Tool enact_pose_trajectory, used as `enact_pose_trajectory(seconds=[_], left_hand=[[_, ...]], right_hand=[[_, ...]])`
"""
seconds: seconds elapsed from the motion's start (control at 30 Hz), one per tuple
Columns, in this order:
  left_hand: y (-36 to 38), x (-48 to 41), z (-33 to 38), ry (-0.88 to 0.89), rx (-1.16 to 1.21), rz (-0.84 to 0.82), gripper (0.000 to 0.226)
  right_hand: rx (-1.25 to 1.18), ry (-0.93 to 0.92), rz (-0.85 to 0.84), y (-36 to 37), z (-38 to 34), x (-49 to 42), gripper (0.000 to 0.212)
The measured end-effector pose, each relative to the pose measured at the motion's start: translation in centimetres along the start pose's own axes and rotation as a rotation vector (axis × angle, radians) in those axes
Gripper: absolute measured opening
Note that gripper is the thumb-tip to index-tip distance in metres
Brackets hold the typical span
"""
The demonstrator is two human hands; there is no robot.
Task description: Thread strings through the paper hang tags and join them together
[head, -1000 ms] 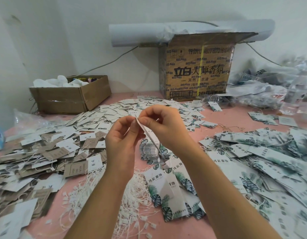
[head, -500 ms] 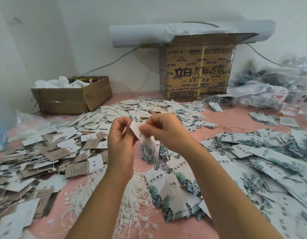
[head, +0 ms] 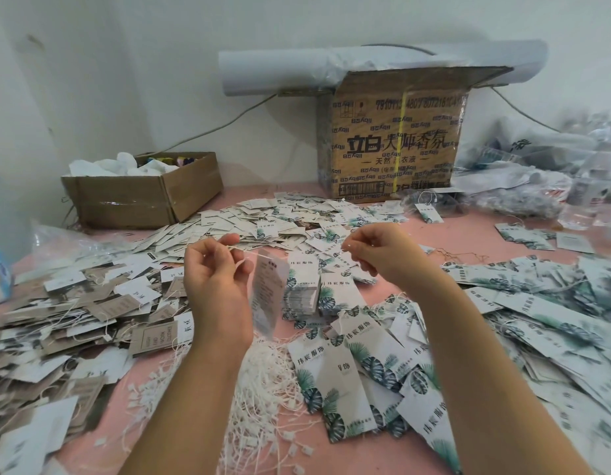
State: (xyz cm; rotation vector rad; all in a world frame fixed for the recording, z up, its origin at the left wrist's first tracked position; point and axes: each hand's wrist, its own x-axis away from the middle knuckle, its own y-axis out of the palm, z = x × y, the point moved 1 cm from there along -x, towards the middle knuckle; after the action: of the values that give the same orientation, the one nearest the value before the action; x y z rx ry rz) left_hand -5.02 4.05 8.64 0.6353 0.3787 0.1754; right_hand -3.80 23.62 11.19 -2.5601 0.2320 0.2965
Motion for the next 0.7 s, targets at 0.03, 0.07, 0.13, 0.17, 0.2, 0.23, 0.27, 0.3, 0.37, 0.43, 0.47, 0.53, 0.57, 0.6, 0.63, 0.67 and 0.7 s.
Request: enact_pose_trajectory(seconds=[0.03, 0.07, 0.13, 0.17, 0.2, 0.23, 0.27, 0.3, 0.37, 0.43, 0.47, 0.53, 0.57, 0.6, 0.63, 0.67, 0.7], left_hand=[[0.0, 0.0, 0.0, -0.017, 0.018, -0.008, 0.024], [0.0, 0.1, 0.0, -0.029, 0.033, -0.026, 0.024], [0.1, 0.2, 0.0, -0.035, 0.030, -0.079, 0.023], [0.2, 0.3, 0.0, -0.026, 0.008, -0.110, 0.021], [0.3, 0.5, 0.0, -0.014, -0.028, -0.146, 0.017], [0.3, 0.6, 0.0, 0.008, -0.082, -0.186, 0.010], [0.4, 0.8, 0.0, 0.025, -0.131, -0.224, 0.002], [0.5, 0.9, 0.0, 0.049, -0.178, -0.250, 0.005], [0.7, 1.3, -0.1, 0.089, -0.254, -0.301, 0.010], [0.9, 1.6, -0.2, 0.128, -0.318, -0.343, 0.009], [1.0, 1.7, -0.2, 0.137, -0.341, -0.356, 0.007], [1.1, 1.8, -0.2, 0.140, -0.348, -0.358, 0.008], [1.1, 1.8, -0.2, 0.133, -0.332, -0.350, 0.013], [1.1, 1.7, -0.1, 0.120, -0.312, -0.345, 0.018], [1.0, 1.7, 0.0, 0.112, -0.307, -0.347, 0.021], [1.1, 1.7, 0.1, 0.107, -0.313, -0.353, 0.022], [1.1, 1.7, 0.1, 0.101, -0.319, -0.358, 0.022]], right_hand=[[-0.017, -0.012, 0.016, 0.1, 0.0, 0.0, 0.018], [-0.044, -0.027, 0.031, 0.1, -0.1, 0.0, 0.018], [-0.092, -0.071, 0.056, 0.4, -0.5, 0.0, 0.018], [-0.114, -0.100, 0.065, 0.5, -0.8, 0.0, 0.019], [-0.140, -0.128, 0.068, 0.7, -1.1, 0.1, 0.021], [-0.165, -0.152, 0.065, 0.9, -1.5, 0.1, 0.022], [-0.179, -0.173, 0.055, 1.2, -1.8, 0.2, 0.022], [-0.178, -0.197, 0.038, 1.6, -2.1, 0.3, 0.022], [-0.146, -0.271, -0.006, 2.4, -2.9, 0.5, 0.021], [-0.149, -0.343, -0.052, 3.2, -3.5, 0.8, 0.017], [-0.163, -0.362, -0.066, 3.5, -3.6, 0.8, 0.013], [-0.195, -0.379, -0.078, 3.7, -3.8, 0.9, 0.009], [-0.211, -0.380, -0.083, 3.6, -3.8, 0.9, 0.009], [-0.223, -0.383, -0.087, 3.6, -3.8, 0.9, 0.010], [-0.228, -0.387, -0.090, 3.5, -3.9, 1.0, 0.012], [-0.225, -0.391, -0.094, 3.5, -3.9, 1.1, 0.013], [-0.214, -0.394, -0.100, 3.5, -4.0, 1.1, 0.014]])
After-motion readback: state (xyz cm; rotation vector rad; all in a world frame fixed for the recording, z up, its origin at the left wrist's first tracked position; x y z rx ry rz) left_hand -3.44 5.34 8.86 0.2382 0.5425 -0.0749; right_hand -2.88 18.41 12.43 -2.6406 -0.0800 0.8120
